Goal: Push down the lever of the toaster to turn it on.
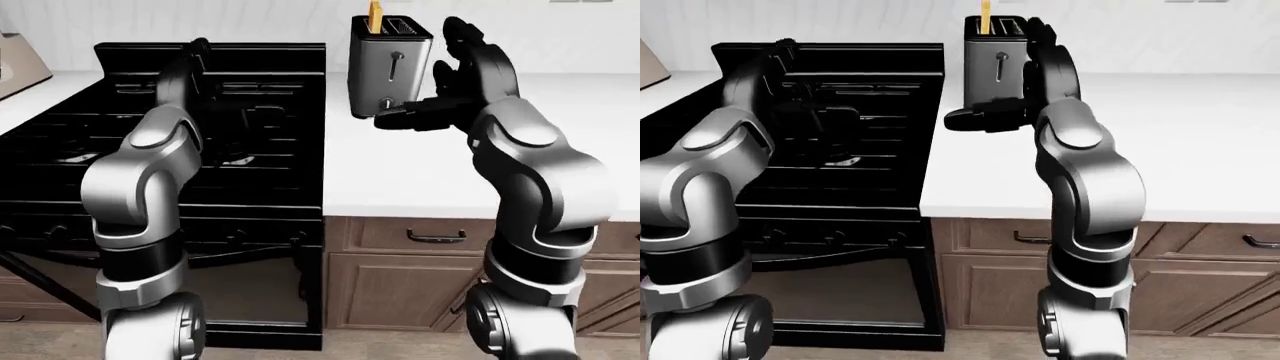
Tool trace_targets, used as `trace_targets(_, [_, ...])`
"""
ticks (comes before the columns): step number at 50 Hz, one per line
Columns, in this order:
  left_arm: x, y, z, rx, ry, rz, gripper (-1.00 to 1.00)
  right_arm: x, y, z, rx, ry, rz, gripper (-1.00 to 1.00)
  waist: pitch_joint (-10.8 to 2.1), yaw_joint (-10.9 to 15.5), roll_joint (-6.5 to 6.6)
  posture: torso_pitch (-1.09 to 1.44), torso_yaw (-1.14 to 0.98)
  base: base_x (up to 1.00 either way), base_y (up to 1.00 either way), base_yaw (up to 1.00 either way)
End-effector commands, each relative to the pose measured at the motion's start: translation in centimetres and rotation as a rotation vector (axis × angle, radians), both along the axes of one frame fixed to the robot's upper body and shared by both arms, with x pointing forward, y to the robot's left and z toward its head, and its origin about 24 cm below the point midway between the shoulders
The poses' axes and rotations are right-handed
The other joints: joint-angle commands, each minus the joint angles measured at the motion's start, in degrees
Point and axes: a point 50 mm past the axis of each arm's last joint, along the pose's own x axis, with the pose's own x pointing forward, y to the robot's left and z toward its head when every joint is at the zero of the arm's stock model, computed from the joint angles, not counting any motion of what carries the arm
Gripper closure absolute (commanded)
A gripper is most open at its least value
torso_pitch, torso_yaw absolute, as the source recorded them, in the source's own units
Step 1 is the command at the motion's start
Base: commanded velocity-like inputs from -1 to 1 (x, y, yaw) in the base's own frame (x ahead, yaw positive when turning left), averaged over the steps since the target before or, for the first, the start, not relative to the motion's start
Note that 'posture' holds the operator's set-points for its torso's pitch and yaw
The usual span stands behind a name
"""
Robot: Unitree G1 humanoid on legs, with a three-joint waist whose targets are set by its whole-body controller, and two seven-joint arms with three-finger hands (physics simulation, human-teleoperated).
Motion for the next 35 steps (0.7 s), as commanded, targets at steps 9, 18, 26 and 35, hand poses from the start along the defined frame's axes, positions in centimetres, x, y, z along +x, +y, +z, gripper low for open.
trace_targets(9, [-0.34, -0.41, 1.91, 0.004, -0.082, -0.014, -1.00, -0.38, -0.12, 1.59, -0.004, -0.075, -0.011, -1.00, -1.56, -0.2, -2.69, 0.00, 0.00, 0.20, 0.05, 0.00])
trace_targets(18, [-0.41, -0.39, 1.85, 0.001, -0.084, -0.013, -1.00, -0.37, -0.07, 1.71, 0.000, -0.076, -0.009, -1.00, -1.54, -0.5, 0.78, 0.00, 0.00, 0.11, 0.24, 0.00])
trace_targets(26, [-0.57, -0.34, 1.96, 0.001, -0.086, -0.013, -1.00, -0.37, 0.01, 1.66, 0.001, -0.077, -0.006, -1.00, -1.85, -0.8, 3.56, 0.00, 0.00, 0.10, 0.15, 0.00])
trace_targets(35, [-0.71, -0.42, 2.13, 0.001, -0.087, -0.014, -1.00, -0.47, 0.16, 2.15, 0.003, -0.089, -0.005, -1.00, -0.57, 0.7, -2.48, 0.00, 0.00, 0.03, 0.10, 0.00])
